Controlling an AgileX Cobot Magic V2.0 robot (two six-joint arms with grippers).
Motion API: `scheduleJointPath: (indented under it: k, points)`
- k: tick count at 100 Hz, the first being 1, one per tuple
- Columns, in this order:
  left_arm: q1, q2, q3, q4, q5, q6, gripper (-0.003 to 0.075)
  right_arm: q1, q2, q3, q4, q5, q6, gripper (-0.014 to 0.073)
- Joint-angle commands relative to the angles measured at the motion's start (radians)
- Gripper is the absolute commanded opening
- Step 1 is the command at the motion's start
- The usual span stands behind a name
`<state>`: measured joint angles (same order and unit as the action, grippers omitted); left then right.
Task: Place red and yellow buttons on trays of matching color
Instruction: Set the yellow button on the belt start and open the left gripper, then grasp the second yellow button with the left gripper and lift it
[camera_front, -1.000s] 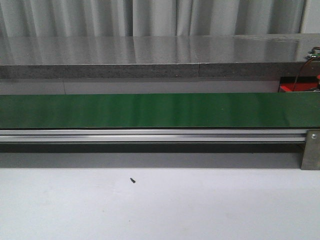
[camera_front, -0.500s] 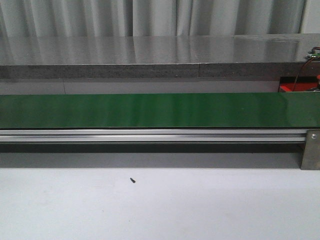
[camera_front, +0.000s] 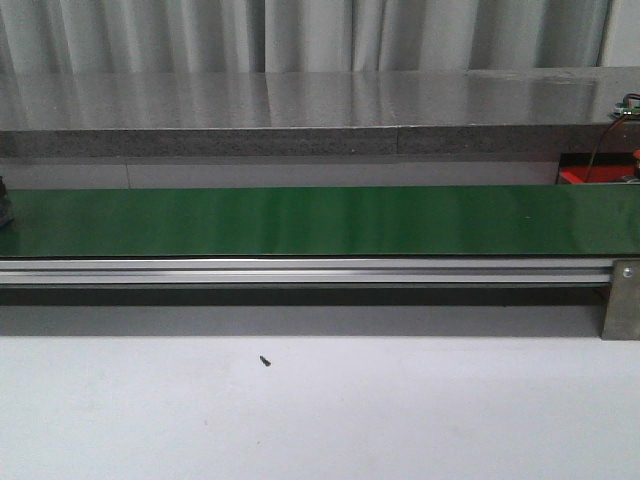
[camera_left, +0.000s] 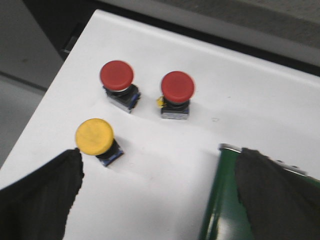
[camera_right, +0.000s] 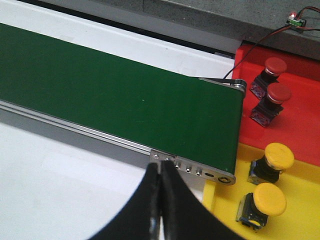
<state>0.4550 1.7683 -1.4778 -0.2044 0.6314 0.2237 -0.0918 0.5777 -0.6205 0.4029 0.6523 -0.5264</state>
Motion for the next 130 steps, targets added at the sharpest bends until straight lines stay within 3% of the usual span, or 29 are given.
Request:
scheduleJointPath:
  k: [1, 67, 106, 118, 130]
  points:
    - [0.033, 0.013, -0.076, 0.001, -0.017, 0.000, 0.0600, -0.002, -0.002, -0.023, 0.020, -0.067, -0.002, -0.0068]
    - [0.070, 0.307, -0.297, 0.068, -0.004, 0.000, 0.0600, -0.002, -0.002, -0.023, 0.020, -0.067, -0.002, -0.0068]
    - [0.066, 0.378, -0.313, 0.060, -0.021, 0.000, 0.0597, -0.002, -0.002, -0.023, 0.020, -0.067, -0.002, -0.0068]
    - [0.066, 0.382, -0.313, 0.060, -0.025, 0.000, 0.0553, -0.002, -0.002, -0.023, 0.020, -0.067, -0.002, -0.0068]
    - [0.066, 0.382, -0.313, 0.060, -0.038, 0.000, 0.0459, -0.002, -0.002, -0.023, 0.020, -0.067, -0.002, -0.0068]
